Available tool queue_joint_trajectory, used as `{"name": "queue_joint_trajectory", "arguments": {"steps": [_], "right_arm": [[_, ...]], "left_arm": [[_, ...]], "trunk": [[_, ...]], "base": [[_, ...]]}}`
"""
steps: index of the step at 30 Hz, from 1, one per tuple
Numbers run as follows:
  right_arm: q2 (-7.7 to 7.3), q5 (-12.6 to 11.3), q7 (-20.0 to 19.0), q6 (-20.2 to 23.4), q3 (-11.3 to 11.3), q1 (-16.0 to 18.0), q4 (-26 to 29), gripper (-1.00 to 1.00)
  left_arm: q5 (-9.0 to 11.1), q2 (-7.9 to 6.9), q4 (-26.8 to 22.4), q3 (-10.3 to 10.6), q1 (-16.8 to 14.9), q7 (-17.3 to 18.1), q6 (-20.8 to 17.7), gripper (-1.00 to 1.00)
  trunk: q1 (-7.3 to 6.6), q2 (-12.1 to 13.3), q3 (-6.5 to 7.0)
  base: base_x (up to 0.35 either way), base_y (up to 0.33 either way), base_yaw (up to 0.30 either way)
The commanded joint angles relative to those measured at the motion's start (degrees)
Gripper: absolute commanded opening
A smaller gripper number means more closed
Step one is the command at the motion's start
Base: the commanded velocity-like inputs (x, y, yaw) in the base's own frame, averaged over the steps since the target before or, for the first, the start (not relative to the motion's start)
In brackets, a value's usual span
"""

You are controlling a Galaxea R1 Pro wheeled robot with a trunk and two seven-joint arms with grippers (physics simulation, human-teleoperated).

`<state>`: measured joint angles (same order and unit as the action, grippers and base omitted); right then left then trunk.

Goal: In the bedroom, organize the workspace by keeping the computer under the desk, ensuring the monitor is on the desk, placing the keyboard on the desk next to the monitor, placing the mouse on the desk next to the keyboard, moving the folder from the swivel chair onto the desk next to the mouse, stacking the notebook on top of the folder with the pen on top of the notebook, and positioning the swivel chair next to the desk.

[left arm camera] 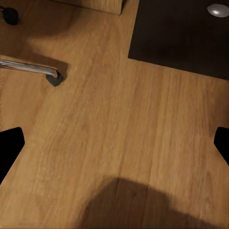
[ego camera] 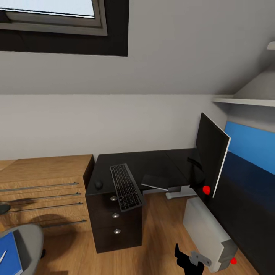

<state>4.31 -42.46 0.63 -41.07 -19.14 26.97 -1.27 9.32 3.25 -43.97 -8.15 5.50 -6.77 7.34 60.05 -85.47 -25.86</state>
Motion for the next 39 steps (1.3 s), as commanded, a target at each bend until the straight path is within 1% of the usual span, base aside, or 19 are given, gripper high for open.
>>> {"name": "queue_joint_trajectory", "arguments": {"steps": [1, 6, 13, 22, 27, 32, 39], "right_arm": [[0.05, -0.35, 0.12, -0.22, -0.46, 0.08, -0.14, 1.00], [0.18, -0.19, 0.33, -0.58, -0.53, 0.03, -0.05, 1.00], [0.25, 0.37, 0.33, -0.58, -0.55, 0.05, -0.05, 1.00], [0.13, 4.72, 0.33, -0.59, -0.48, 0.01, -0.05, 1.00], [0.10, 6.71, 0.33, -0.59, -0.47, -0.11, -0.05, 1.00], [0.11, 7.66, 0.33, -0.59, -0.46, -0.35, -0.05, 1.00], [0.09, 7.97, 0.33, -0.59, -0.46, -0.41, -0.03, 1.00]], "left_arm": [[0.50, 0.05, -0.07, -0.03, 0.03, -0.01, 0.12, 1.00], [0.30, 0.13, -0.22, 0.06, 0.03, -0.95, 0.27, 1.00], [0.34, -0.02, -1.41, -0.01, 0.02, -1.20, 0.30, 1.00], [0.35, -0.14, -1.66, -0.03, 0.02, -1.22, 0.16, 1.00], [0.35, -0.16, -1.65, -0.03, 0.03, -1.22, 0.13, 1.00], [0.35, -0.17, -1.65, -0.03, 0.03, -1.23, 0.13, 1.00], [0.38, -0.28, -1.65, -0.08, 0.02, -1.27, 0.13, 1.00]], "trunk": [[-0.23, 0.38, 0.13], [-1.32, 2.39, 0.97], [-2.86, 5.20, 1.80], [-4.84, 8.81, 3.21], [-5.94, 10.81, 4.09], [-7.03, 12.82, 4.98], [-8.57, 15.63, 6.24]], "base": [[-0.010, -0.029, 0.007], [-0.125, -0.260, 0.215], [-0.020, -0.059, 0.150], [-0.011, -0.006, 0.029], [-0.136, -0.001, 0.005], [-0.249, 0.000, 0.002], [-0.314, 0.000, 0.000]]}}
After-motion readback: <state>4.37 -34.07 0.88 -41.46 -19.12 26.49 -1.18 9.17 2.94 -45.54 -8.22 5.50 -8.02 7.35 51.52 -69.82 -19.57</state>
